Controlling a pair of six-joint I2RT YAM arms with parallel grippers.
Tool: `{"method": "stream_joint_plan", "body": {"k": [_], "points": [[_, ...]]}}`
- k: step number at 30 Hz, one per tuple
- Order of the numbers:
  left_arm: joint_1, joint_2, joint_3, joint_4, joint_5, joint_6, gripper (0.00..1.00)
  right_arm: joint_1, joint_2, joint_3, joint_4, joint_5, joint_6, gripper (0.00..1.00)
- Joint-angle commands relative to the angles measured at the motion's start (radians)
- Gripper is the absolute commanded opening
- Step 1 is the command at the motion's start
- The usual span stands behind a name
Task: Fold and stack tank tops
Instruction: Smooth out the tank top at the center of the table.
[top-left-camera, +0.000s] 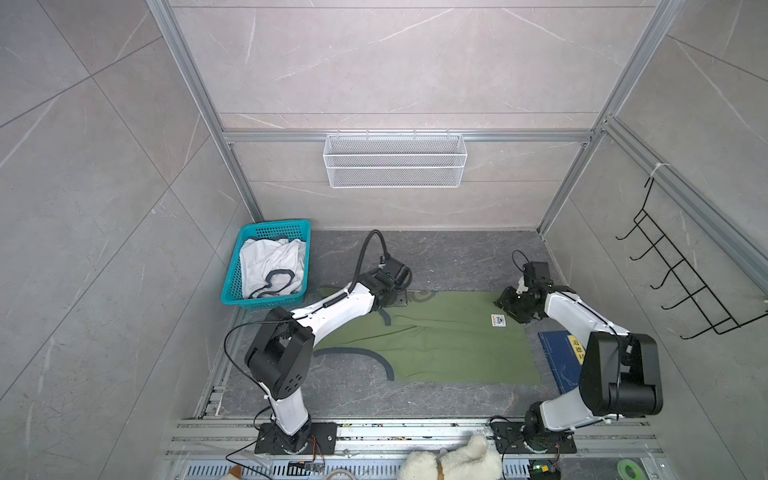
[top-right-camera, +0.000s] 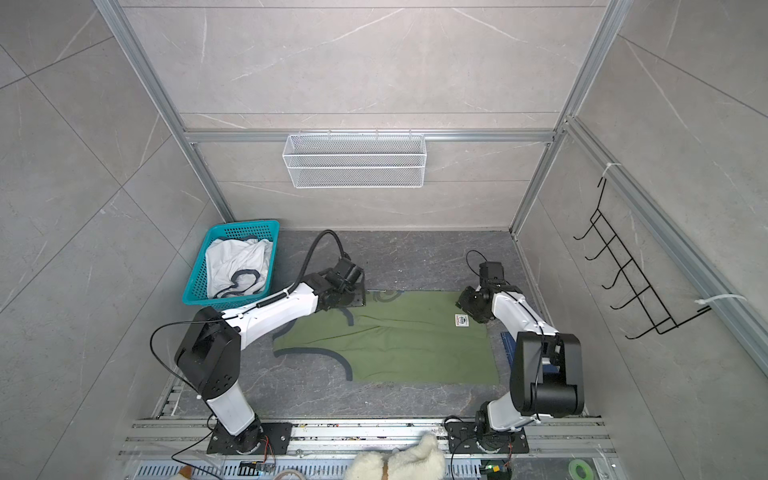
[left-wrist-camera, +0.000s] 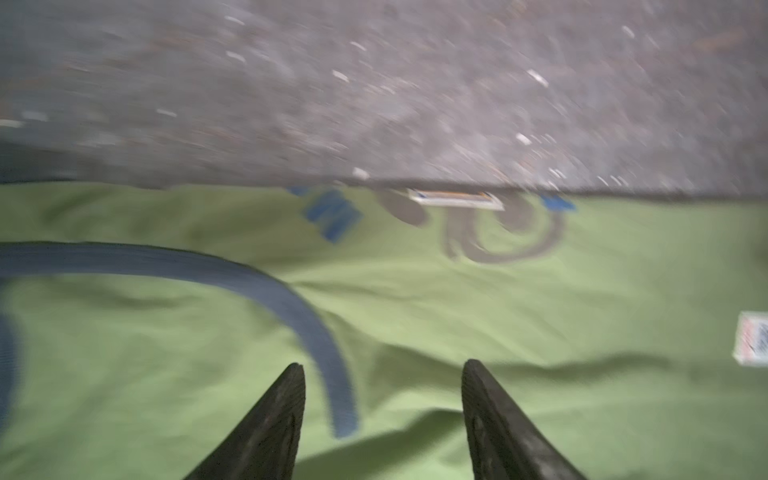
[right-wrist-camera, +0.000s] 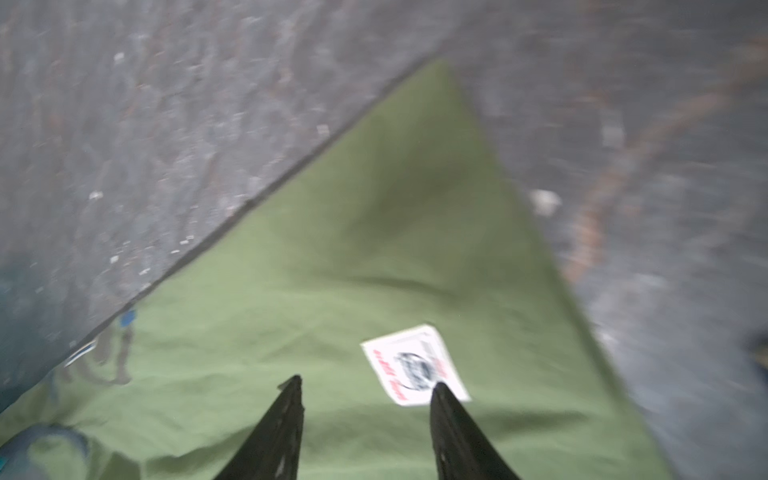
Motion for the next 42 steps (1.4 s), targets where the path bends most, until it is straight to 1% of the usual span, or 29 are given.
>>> {"method": "stream_joint_plan", "body": {"k": [1, 3, 6, 11, 14, 20, 23, 27, 30, 33, 35, 39, 42], "points": [[-0.031, 0.1, 0.069, 0.04, 0.073, -0.017, 0.62, -0.002, 0.084, 0.053, 0.075, -0.066, 0.007, 0.52], [-0.042, 0.135, 0.078, 0.035, 0.056, -0.025, 0.62, -0.002, 0.136, 0.081, 0.09, -0.07, 0.011, 0.52], [-0.044, 0.159, 0.048, 0.041, 0.035, -0.033, 0.62, -0.004, 0.216, 0.121, 0.099, -0.062, 0.018, 0.52], [-0.044, 0.129, -0.077, 0.105, 0.021, -0.066, 0.62, -0.02, 0.305, 0.154, 0.1, -0.04, 0.046, 0.52], [-0.043, 0.108, -0.161, 0.154, 0.003, -0.089, 0.62, -0.052, 0.355, 0.177, 0.068, -0.032, 0.063, 0.52], [-0.044, 0.076, -0.249, 0.176, -0.024, -0.114, 0.63, -0.079, 0.373, 0.169, 0.078, -0.011, 0.066, 0.51], [-0.044, 0.044, -0.252, 0.174, -0.023, -0.104, 0.63, -0.079, 0.377, 0.178, 0.075, -0.009, 0.063, 0.51], [-0.044, 0.042, -0.138, 0.102, -0.017, -0.079, 0.65, -0.079, 0.355, 0.183, 0.074, -0.02, 0.054, 0.51], [-0.031, 0.067, -0.035, 0.08, -0.004, -0.056, 0.65, -0.076, 0.285, 0.162, 0.07, -0.012, 0.047, 0.51], [-0.011, 0.141, 0.085, 0.042, -0.012, -0.03, 0.65, -0.065, 0.176, 0.111, 0.079, 0.005, 0.027, 0.52], [0.007, 0.202, 0.157, 0.024, 0.011, -0.02, 0.65, -0.059, 0.137, 0.096, 0.059, -0.004, 0.024, 0.52], [0.029, 0.307, 0.271, -0.007, 0.018, -0.015, 0.65, -0.046, 0.133, 0.082, 0.043, -0.046, 0.022, 0.53], [0.04, 0.377, 0.363, -0.069, 0.031, -0.021, 0.65, -0.02, 0.16, 0.091, 0.043, -0.035, 0.027, 0.53]]}}
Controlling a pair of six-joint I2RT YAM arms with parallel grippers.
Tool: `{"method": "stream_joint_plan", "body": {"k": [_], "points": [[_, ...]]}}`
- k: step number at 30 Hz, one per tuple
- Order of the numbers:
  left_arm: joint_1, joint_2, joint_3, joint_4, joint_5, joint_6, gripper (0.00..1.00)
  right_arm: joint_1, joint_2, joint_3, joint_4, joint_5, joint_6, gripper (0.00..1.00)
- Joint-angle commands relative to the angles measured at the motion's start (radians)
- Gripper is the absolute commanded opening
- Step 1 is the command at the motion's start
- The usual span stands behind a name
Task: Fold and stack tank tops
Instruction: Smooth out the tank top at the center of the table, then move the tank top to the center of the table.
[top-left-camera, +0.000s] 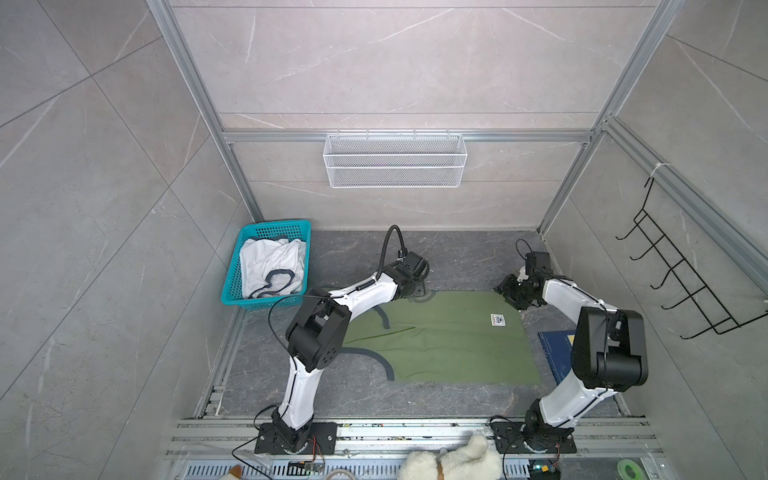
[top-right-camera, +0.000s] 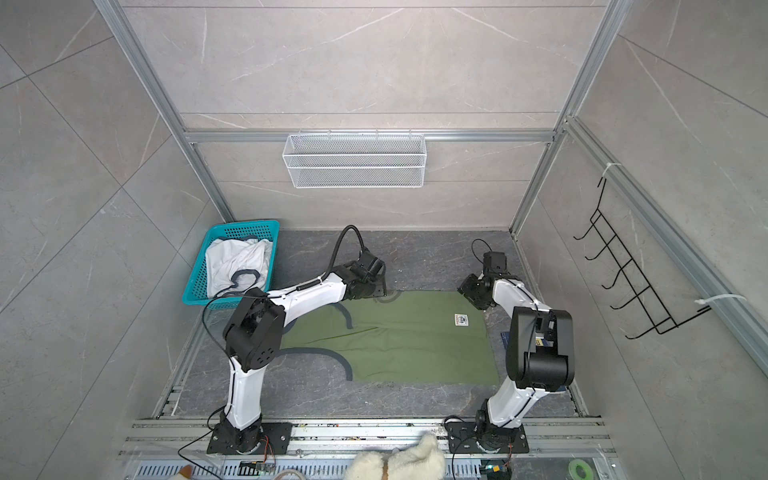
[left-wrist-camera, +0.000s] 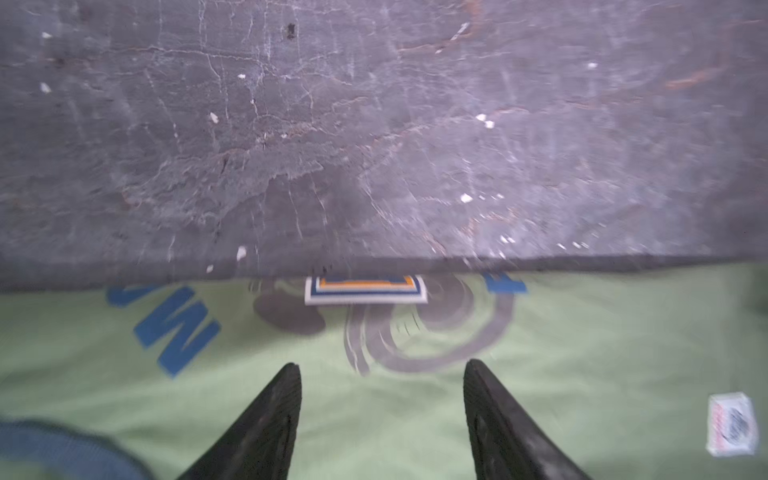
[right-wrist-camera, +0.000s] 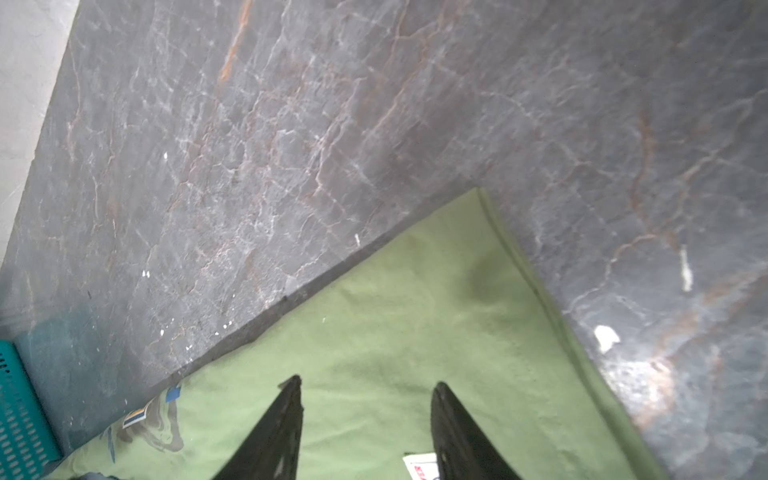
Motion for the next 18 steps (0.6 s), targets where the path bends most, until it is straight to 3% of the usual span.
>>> {"method": "stream_joint_plan", "body": {"k": [1, 18], "points": [[0.009, 0.069, 0.087, -0.103, 0.023, 0.023, 0.65, 0.033, 0.032, -0.008, -0.038, 0.001, -0.008, 0.53], [0.037, 0.279, 0.234, -0.133, 0.045, 0.012, 0.65, 0.018, 0.27, 0.127, -0.069, 0.05, 0.044, 0.54]]}}
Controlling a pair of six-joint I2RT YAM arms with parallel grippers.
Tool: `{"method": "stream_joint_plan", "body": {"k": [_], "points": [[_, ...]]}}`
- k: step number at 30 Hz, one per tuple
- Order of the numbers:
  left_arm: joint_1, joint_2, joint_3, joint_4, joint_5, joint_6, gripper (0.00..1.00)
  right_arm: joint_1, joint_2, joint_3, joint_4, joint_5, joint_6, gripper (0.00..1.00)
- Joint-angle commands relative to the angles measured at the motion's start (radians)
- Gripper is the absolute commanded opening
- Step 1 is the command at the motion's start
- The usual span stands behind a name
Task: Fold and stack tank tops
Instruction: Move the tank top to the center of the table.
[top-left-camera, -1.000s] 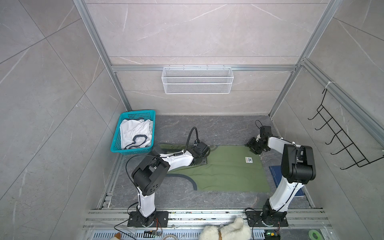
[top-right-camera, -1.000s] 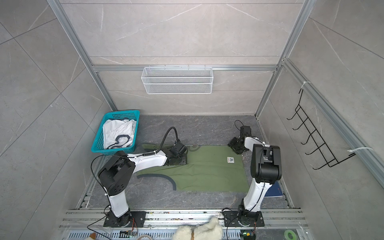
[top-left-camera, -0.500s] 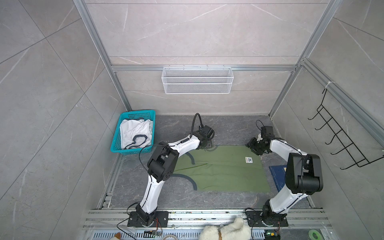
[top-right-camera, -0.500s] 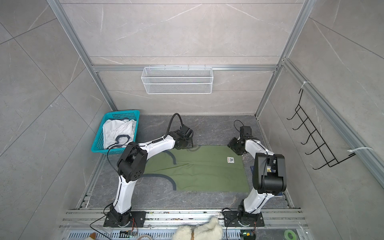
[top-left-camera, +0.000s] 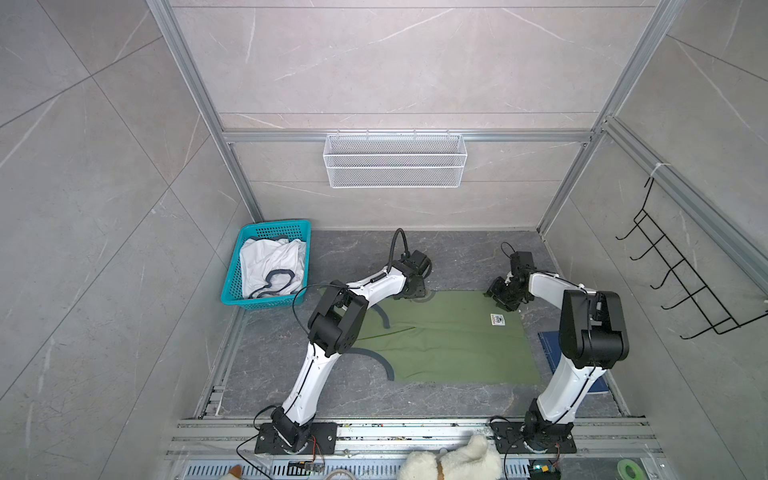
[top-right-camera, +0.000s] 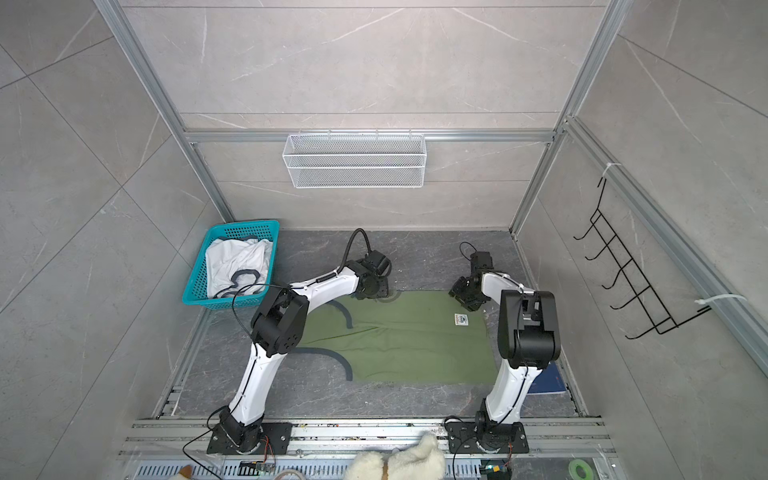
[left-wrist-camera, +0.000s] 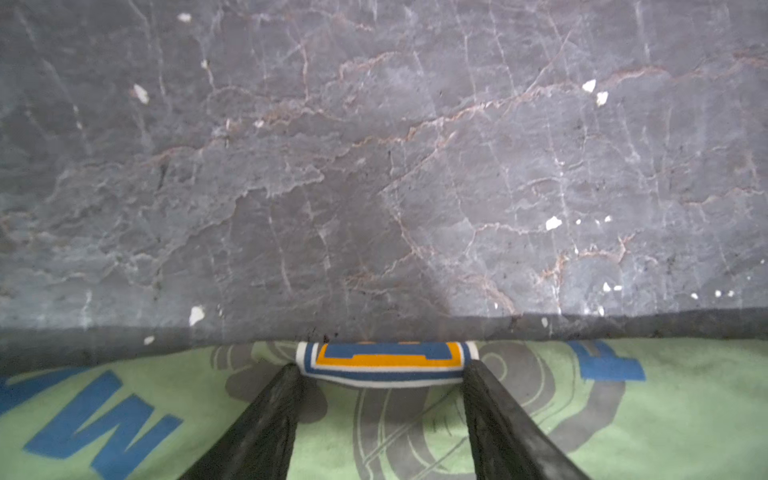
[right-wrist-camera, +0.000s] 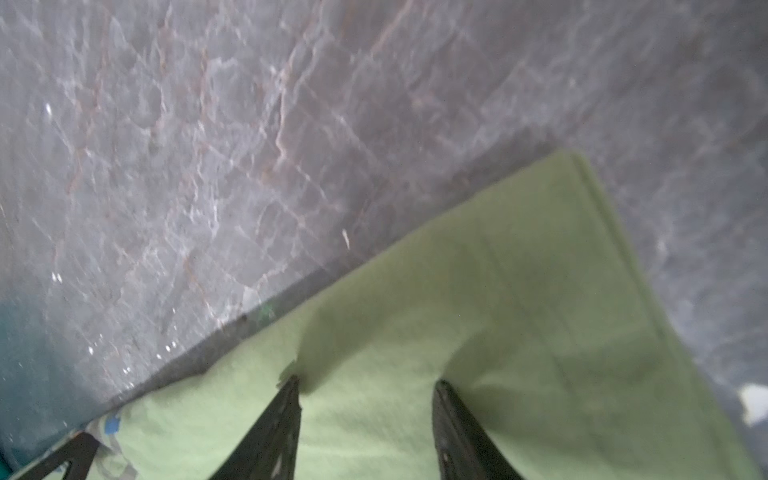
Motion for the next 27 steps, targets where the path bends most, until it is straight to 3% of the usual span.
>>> {"method": "stream_joint_plan", "body": {"k": [1, 10, 14, 19, 27], "points": [[0.022, 0.088, 0.036, -0.015, 0.023, 0.017, 0.65, -0.025, 0.093, 0.019, -0.016, 0.015, 0.026, 0.54], [0.045, 0.225, 0.289, -0.114, 0.04, 0.068, 0.65, -0.034, 0.181, 0.131, -0.031, 0.009, 0.042, 0.54], [0.049, 0.206, 0.298, -0.083, 0.05, 0.079, 0.66, -0.037, 0.17, 0.159, -0.036, 0.048, 0.03, 0.54], [0.062, 0.302, 0.485, -0.133, 0.074, 0.127, 0.66, -0.042, 0.252, 0.271, -0.043, 0.016, 0.04, 0.54], [0.085, 0.349, 0.558, -0.068, 0.12, 0.152, 0.66, -0.05, 0.354, 0.405, -0.073, -0.008, 0.055, 0.54]]}}
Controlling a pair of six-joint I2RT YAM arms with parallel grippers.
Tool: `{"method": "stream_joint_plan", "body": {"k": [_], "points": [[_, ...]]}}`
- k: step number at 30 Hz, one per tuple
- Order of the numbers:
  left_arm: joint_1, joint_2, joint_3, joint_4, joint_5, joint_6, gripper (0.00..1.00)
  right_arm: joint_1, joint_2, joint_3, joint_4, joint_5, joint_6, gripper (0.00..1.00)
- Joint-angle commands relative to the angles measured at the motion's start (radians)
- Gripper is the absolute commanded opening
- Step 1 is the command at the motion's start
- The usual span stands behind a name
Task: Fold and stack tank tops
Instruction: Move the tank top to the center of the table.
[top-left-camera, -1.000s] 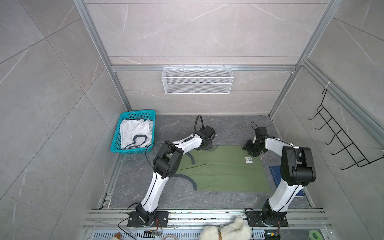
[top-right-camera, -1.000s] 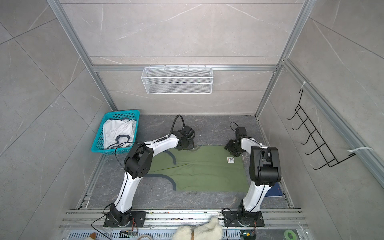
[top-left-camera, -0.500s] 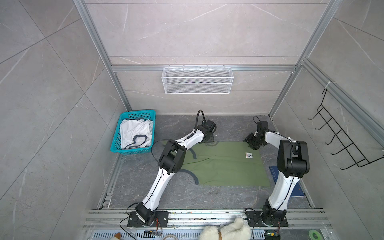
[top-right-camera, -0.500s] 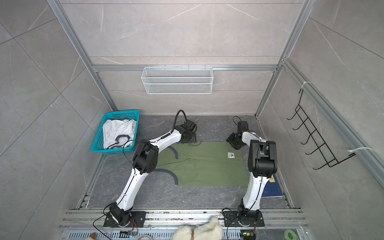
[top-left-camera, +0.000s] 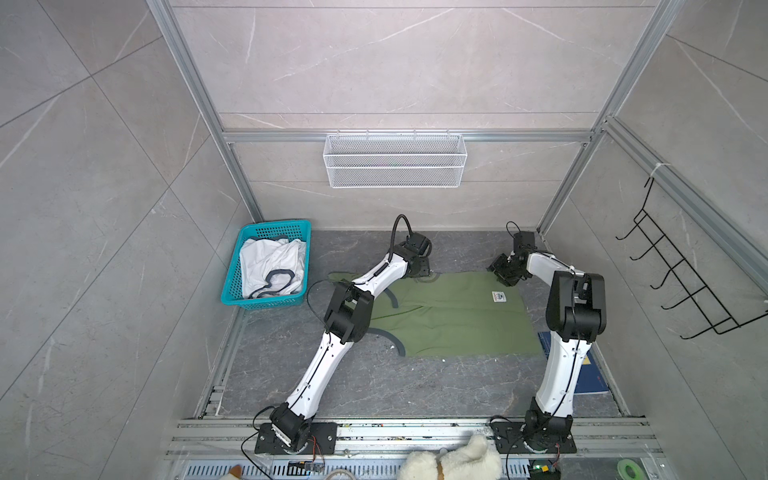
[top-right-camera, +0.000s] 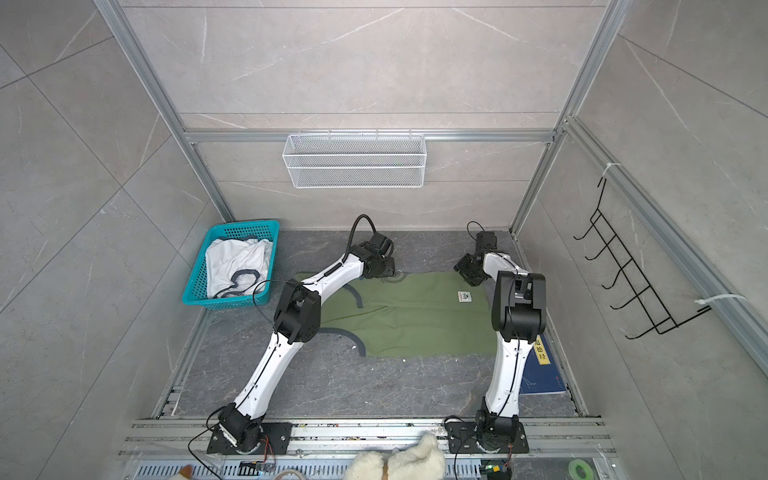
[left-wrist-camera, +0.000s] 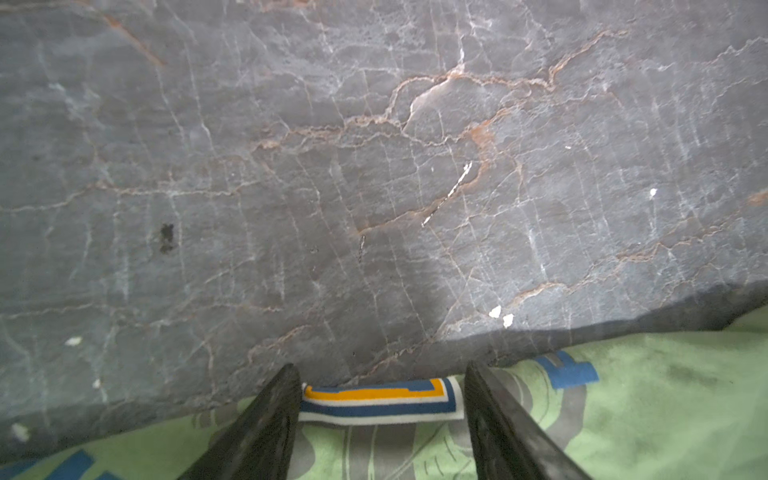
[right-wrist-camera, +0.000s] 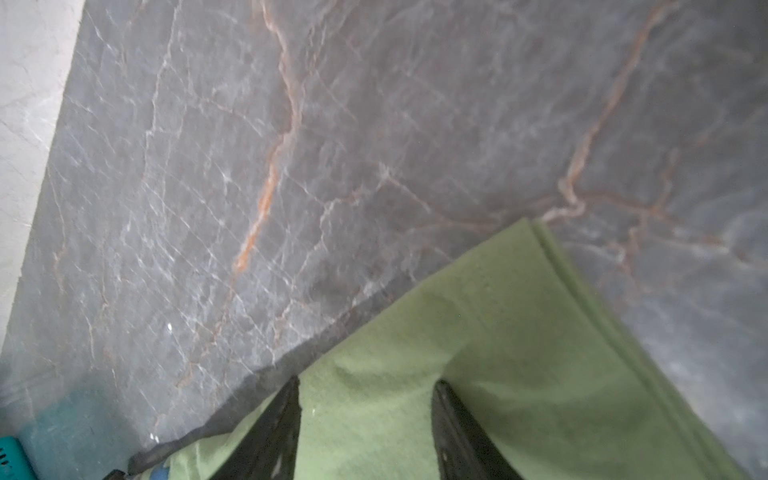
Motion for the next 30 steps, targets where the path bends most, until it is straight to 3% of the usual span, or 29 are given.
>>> {"method": "stream_joint_plan", "body": {"k": [1, 6, 9, 12, 16, 20, 25, 30], "points": [[0.018, 0.052, 0.069, -0.012, 0.034, 0.044, 0.66, -0.003, 0.068, 0.018, -0.082, 0.007, 0.017, 0.54], [0.02, 0.02, 0.206, -0.133, -0.014, 0.068, 0.69, -0.005, -0.035, 0.018, -0.118, 0.005, -0.008, 0.55], [0.01, -0.1, 0.154, -0.199, -0.066, 0.061, 0.74, -0.005, -0.155, -0.037, -0.138, 0.016, -0.031, 0.57], [-0.012, -0.294, -0.066, -0.192, -0.09, 0.056, 0.77, -0.005, -0.306, -0.15, -0.14, 0.028, -0.047, 0.6], [-0.069, -0.589, -0.492, -0.086, -0.1, 0.058, 0.78, -0.003, -0.5, -0.334, -0.154, 0.041, -0.063, 0.62], [-0.143, -0.796, -0.807, -0.009, -0.105, 0.043, 0.77, -0.003, -0.667, -0.497, -0.185, 0.064, -0.091, 0.62], [-0.289, -0.946, -1.04, 0.0, -0.144, -0.03, 0.75, -0.002, -0.863, -0.655, -0.267, 0.088, -0.116, 0.61], [-0.405, -0.999, -1.181, 0.013, -0.179, -0.16, 0.7, -0.002, -0.972, -0.744, -0.332, 0.116, -0.114, 0.6]]}}
